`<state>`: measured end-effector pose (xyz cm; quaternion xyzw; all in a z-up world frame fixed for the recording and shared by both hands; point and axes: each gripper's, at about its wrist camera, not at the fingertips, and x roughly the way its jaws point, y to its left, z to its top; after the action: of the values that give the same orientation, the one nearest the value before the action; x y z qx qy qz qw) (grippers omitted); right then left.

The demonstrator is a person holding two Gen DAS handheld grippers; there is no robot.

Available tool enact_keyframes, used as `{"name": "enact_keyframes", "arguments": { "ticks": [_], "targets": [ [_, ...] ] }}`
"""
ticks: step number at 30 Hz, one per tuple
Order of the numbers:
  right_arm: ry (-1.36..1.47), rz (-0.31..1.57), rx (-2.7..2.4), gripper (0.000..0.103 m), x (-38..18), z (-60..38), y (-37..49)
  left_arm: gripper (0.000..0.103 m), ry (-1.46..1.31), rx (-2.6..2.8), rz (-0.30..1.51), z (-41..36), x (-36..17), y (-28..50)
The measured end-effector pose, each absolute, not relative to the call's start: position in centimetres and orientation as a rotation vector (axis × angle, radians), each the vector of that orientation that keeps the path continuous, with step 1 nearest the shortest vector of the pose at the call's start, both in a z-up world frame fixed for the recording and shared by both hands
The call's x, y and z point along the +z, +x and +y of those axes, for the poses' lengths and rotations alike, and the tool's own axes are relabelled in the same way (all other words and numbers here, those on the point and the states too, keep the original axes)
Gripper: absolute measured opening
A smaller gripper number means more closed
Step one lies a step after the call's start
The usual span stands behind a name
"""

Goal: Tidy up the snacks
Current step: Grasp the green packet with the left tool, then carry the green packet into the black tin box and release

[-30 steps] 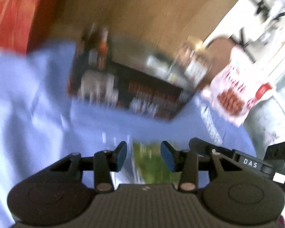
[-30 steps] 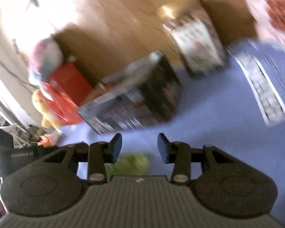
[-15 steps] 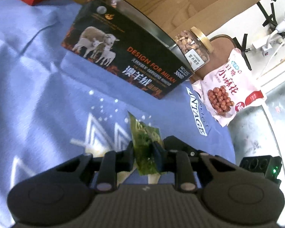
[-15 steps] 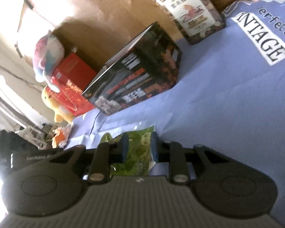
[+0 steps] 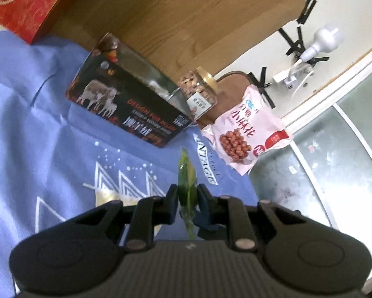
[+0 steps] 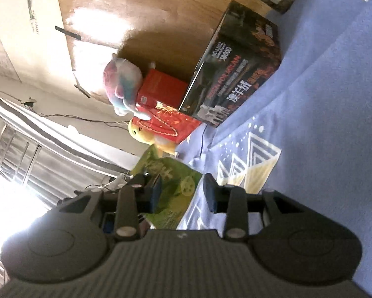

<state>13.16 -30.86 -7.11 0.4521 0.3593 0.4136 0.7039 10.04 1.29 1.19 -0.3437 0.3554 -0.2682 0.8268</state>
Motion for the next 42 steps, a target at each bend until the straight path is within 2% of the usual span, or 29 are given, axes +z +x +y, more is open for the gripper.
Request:
{"name": "enact_keyframes", "arguments": {
  "ticks": [6,8,9,10,12,17,23,26,32,35,37,38,42],
  "targets": [
    [0.993,0.840,0.929,0.035,-8.0,-30.4,13.3,0.018,-0.816,-0.603,0.753,2.3,0.7,10.5],
    [1.003,0.822,0.942,0.026,-7.7,-30.6,13.4,0.018,-0.813,-0.614,0.751,2.2,0.9,10.6],
    [0.978,0.798,0.940,0.008,-7.1,-30.7,13.3,0.018,-0.797,-0.610,0.750,2.0,1.2,10.7],
    [0.947,0.777,0.933,0.004,-6.4,-30.8,13.3,0.018,-0.778,-0.604,0.748,1.9,1.4,11.0],
    [0.884,0.730,0.909,0.004,-5.0,-30.6,13.4,0.018,-0.738,-0.596,0.748,1.5,2.1,12.0],
    [0.697,0.625,0.815,0.004,-1.6,-29.6,15.0,0.019,-0.509,-0.537,0.684,-0.9,5.3,14.8],
    [0.598,0.535,0.722,0.004,0.9,-29.2,20.5,0.022,-0.362,-0.481,0.614,-3.4,8.0,20.5],
    [0.488,0.477,0.638,0.004,1.7,-28.6,23.2,0.028,-0.288,-0.426,0.620,-4.9,7.8,24.0],
    [0.232,0.423,0.525,0.005,0.2,-25.3,26.1,0.033,-0.213,-0.321,0.663,-6.1,5.2,28.2],
    [0.138,0.365,0.488,0.014,-0.5,-24.0,26.2,0.035,-0.171,-0.262,0.665,-6.3,4.3,28.8],
    [0.139,0.334,0.469,0.030,-0.6,-24.1,25.8,0.037,-0.142,-0.227,0.652,-6.3,4.3,28.7],
    [0.150,0.313,0.458,0.033,-0.3,-24.4,25.3,0.037,-0.135,-0.217,0.650,-6.2,4.4,28.4],
    [0.194,0.282,0.469,0.036,1.1,-25.7,22.7,0.037,-0.137,-0.205,0.641,-5.8,5.3,26.3]
  ]
}}
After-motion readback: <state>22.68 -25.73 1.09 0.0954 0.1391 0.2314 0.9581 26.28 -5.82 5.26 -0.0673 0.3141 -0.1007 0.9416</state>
